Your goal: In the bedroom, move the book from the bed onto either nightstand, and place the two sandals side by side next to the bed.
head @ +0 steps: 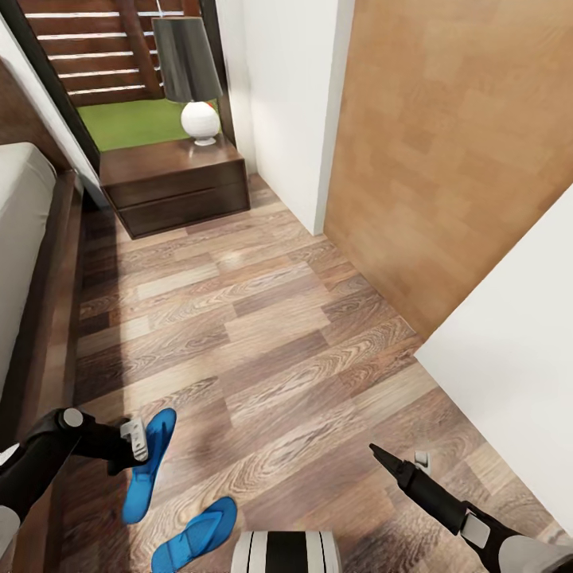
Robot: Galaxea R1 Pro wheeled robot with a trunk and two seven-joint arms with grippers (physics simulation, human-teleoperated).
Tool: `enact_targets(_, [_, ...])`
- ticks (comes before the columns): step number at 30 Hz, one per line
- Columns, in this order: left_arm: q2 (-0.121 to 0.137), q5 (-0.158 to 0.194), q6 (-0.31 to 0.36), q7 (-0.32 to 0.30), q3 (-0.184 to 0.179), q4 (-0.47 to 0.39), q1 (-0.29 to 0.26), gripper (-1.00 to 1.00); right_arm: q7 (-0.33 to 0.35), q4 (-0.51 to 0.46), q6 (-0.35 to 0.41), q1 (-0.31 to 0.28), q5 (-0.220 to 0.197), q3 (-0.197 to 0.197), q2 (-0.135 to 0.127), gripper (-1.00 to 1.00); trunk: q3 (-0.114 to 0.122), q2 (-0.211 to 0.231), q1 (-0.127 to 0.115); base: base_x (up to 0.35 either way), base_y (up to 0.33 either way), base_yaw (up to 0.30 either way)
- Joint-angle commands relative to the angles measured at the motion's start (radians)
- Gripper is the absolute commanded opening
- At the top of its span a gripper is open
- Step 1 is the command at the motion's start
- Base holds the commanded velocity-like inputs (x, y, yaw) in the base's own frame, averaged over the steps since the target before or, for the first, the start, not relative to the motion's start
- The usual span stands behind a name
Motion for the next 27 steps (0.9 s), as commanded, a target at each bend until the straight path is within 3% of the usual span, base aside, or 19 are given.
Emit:
enact_targets(1, [-0.001,-0.012,0.011,-0.003,-0.002,-0.011,0.000,-1.00,0.005,0.003,0.007,-0.001,-0.009,0.008,0.000,1.00,-0.005,-0.001,0.000,0.000,0.000,0.000])
enact_targets(11, [-0.004,-0.034,0.011,0.002,-0.007,-0.037,0.000,-1.00,0.005,0.003,0.008,-0.001,-0.009,0.009,0.001,1.00,-0.043,-0.003,0.005,0.000,0.000,0.000])
enact_targets(18, [-0.006,-0.041,0.011,0.062,-0.013,-0.039,0.000,-1.00,0.005,0.003,0.007,-0.001,-0.009,0.010,0.001,1.00,-0.070,-0.005,0.008,0.000,0.000,0.000])
enact_targets(27, [-0.038,-0.119,0.011,0.117,-0.010,-0.039,0.000,-1.00,0.005,0.003,0.005,-0.001,-0.009,0.010,0.001,1.00,-0.105,-0.007,0.012,0.000,0.000,0.000])
